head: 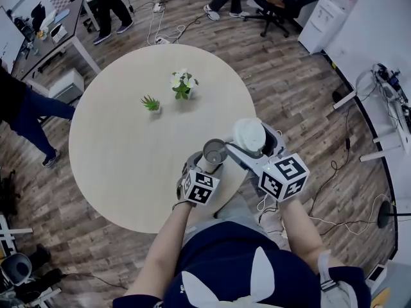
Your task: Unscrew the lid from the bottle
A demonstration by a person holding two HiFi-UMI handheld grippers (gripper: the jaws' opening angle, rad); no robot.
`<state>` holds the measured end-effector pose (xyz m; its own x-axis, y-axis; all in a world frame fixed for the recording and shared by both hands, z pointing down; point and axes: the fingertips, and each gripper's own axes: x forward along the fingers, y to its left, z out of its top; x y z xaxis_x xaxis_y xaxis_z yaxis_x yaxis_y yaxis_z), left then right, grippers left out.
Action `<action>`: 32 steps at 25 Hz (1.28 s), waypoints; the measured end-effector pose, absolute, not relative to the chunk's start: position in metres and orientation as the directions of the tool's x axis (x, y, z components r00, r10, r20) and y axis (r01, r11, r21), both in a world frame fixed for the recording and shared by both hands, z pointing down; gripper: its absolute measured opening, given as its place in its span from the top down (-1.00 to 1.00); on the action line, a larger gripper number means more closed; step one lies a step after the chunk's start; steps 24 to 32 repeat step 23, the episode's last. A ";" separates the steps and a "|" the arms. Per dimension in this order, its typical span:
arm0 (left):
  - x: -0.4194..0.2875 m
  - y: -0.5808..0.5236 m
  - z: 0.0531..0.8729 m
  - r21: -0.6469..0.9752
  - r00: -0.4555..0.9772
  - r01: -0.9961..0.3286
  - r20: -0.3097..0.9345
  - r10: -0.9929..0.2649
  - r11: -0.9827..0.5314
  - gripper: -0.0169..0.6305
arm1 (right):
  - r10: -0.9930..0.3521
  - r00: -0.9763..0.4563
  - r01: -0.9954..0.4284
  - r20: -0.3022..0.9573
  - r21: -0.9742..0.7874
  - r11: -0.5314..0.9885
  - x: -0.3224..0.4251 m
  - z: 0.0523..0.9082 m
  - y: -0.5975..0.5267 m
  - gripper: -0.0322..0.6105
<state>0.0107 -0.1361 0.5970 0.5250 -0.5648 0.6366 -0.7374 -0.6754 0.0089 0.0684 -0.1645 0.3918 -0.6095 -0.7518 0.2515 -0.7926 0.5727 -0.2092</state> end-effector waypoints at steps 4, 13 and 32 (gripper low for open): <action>0.011 -0.136 0.598 0.009 0.527 -0.735 0.638 -0.562 -0.678 -0.08 | -0.755 -0.606 -0.795 0.249 -0.226 0.563 0.071 0.392 -0.165 -0.55; 0.005 -0.132 0.593 -0.012 0.525 -0.723 0.641 -0.560 -0.691 -0.04 | -0.755 -0.608 -0.793 0.247 -0.229 0.564 0.067 0.391 -0.164 -0.55; -0.015 -0.116 0.574 -0.014 0.518 -0.754 0.603 -0.607 -0.657 0.32 | -0.753 -0.609 -0.792 0.249 -0.227 0.566 0.062 0.391 -0.159 -0.55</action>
